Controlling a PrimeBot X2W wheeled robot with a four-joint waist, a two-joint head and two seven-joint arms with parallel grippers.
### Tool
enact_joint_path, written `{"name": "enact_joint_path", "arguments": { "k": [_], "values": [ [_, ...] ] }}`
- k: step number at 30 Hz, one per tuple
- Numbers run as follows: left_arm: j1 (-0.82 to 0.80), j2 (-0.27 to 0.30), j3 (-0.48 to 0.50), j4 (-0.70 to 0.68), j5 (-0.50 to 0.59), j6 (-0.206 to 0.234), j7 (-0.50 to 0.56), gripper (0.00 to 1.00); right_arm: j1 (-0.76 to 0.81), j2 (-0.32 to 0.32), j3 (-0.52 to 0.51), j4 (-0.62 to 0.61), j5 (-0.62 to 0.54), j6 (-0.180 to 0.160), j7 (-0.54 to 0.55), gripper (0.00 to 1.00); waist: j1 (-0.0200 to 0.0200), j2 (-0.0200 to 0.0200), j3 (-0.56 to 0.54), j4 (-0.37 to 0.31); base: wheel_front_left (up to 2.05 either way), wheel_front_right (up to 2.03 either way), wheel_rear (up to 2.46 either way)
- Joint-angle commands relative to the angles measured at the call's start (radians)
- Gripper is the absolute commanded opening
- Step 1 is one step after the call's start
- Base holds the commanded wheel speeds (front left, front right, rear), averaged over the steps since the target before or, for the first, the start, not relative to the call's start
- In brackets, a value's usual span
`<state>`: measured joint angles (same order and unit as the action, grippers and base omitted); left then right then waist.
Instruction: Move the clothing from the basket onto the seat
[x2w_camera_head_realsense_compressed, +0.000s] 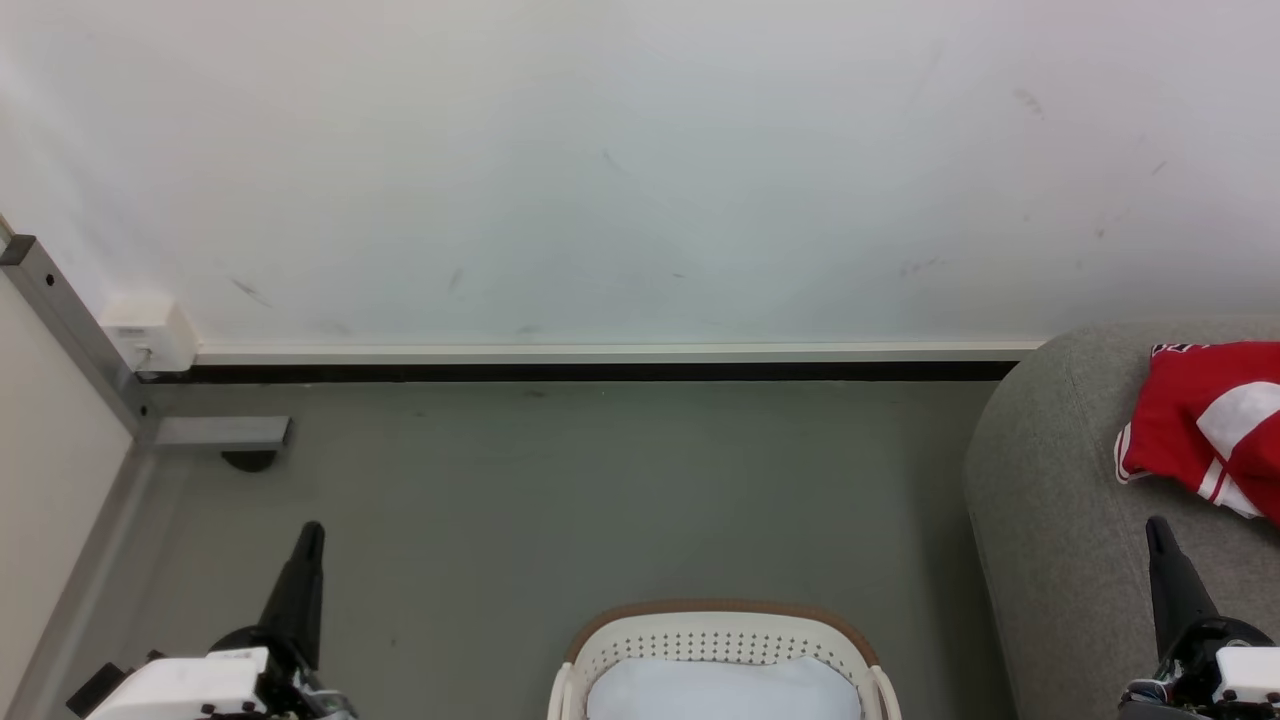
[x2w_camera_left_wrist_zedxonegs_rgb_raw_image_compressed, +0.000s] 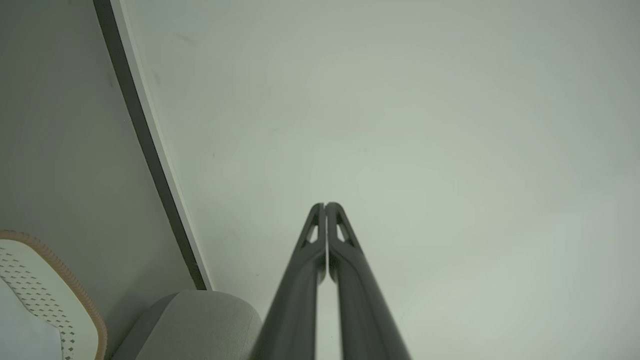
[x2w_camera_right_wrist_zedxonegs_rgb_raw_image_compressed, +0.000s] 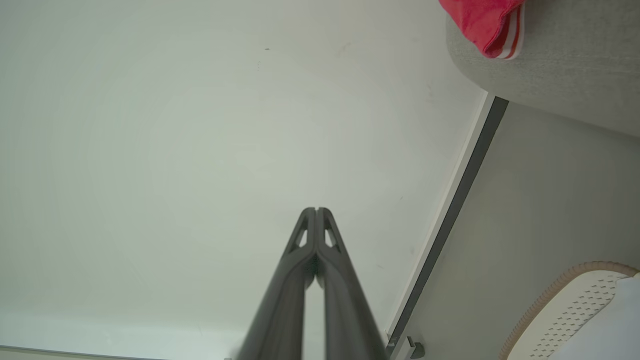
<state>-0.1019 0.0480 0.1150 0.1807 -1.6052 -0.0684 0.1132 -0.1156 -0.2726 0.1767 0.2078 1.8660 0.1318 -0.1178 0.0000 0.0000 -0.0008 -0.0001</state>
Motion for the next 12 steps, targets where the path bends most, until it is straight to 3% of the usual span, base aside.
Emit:
{"name": "enact_joint_path", "arguments": {
  "k": [1, 12],
  "values": [
    [-0.007, 0.004, 0.003, -0.005, -0.013, 0.001, 0.004, 0.0, -0.007, -0.005, 0.0, -0.003, 0.002, -0.002, -0.004, 0.0, 0.0, 0.0, 0.0, 0.0, 0.0, 0.0, 0.0],
    [-0.007, 0.004, 0.003, -0.005, -0.013, 0.001, 0.004, 0.0, -0.007, -0.011, 0.007, -0.005, 0.009, -0.002, -0.012, 0.0, 0.0, 0.0, 0.0, 0.0, 0.0, 0.0, 0.0]
  ]
}}
